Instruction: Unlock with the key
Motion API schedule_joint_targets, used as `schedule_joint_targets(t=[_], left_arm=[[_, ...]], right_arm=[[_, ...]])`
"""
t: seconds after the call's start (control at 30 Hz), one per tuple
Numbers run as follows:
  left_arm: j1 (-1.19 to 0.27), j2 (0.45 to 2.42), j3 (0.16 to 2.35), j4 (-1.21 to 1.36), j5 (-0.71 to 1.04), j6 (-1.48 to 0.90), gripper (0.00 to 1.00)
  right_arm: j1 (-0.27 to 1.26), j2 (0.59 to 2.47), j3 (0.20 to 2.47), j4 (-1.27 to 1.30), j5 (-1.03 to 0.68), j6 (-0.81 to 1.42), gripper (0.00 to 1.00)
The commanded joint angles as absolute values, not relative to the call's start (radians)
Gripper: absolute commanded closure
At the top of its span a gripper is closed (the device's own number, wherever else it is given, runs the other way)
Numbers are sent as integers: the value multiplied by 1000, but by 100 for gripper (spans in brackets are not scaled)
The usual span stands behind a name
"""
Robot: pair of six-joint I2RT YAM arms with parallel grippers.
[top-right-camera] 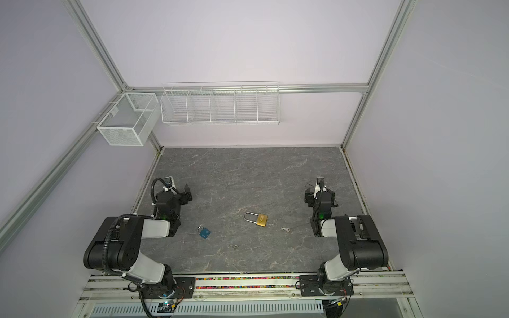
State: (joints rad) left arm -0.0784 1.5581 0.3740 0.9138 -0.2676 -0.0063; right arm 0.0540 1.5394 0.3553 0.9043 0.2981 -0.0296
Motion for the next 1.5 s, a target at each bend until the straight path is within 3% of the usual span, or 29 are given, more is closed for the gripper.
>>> schedule_joint_targets(t=[0.0, 0.9, 1.0, 1.03, 1.07, 1.1, 1.2, 1.37, 1.47], left_arm=[[-74, 1554, 391, 913, -258, -8, 1], [-75, 1550, 388, 925, -277, -9, 1], [-122, 1377, 379, 811, -380, 10, 1], [-161, 1294, 396, 722, -427, 31, 1], [-207, 1197, 435, 577, -455, 8, 1], [-222, 1115, 496, 410, -366, -32, 0], [-261, 1033, 634, 70, -214, -342, 13], [-445, 1021, 610, -61, 81, -622, 23], [-702, 1004, 557, -45, 40, -765, 25]], right_arm=[[48, 1534, 368, 910, 285, -23, 11], [59, 1524, 355, 935, 326, -22, 12], [126, 1404, 280, 1008, 416, -88, 12], [170, 1321, 297, 906, 505, -97, 12], [193, 1214, 386, 596, 554, -21, 12], [175, 1153, 512, 187, 521, 113, 11], [176, 1141, 704, -295, 376, 332, 2], [239, 962, 618, -568, 132, 576, 4], [258, 787, 486, -595, -10, 693, 8]])
